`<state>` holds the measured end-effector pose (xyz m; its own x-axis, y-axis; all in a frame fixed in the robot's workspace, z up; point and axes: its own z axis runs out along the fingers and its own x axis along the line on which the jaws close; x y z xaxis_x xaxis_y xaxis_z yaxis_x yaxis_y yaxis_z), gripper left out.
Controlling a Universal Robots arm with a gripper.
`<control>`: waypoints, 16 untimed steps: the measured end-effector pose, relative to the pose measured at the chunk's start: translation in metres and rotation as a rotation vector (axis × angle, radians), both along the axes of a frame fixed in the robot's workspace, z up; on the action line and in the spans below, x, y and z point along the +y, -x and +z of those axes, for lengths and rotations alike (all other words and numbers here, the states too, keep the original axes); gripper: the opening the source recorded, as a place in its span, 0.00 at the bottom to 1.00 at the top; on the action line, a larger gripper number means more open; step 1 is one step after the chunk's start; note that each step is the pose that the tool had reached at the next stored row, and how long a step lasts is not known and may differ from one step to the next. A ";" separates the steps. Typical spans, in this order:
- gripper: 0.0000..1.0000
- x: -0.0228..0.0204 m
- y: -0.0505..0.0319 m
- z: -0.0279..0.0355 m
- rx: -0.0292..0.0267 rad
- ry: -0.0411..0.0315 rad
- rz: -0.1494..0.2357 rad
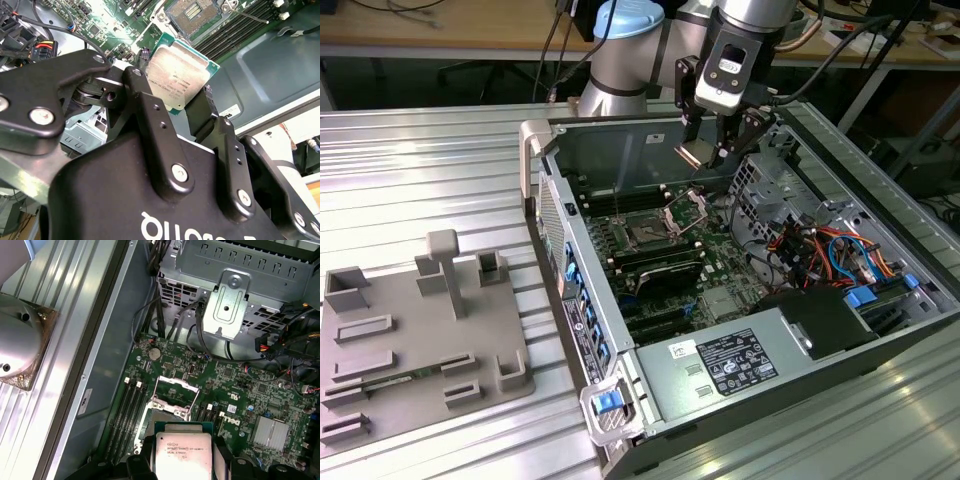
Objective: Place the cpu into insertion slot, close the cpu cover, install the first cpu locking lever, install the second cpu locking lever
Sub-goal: 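Place the cpu into insertion slot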
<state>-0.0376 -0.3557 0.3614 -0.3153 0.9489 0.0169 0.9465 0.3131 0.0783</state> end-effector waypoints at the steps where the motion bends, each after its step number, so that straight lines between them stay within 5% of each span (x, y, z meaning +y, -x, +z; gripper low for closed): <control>1: 0.55 0.0000 0.0000 0.0000 0.0000 -0.0001 0.000; 7: 0.55 0.0000 0.0009 0.0000 0.0000 0.0000 -0.007; 16: 0.55 0.0000 0.0060 -0.0004 0.0000 0.0000 -0.092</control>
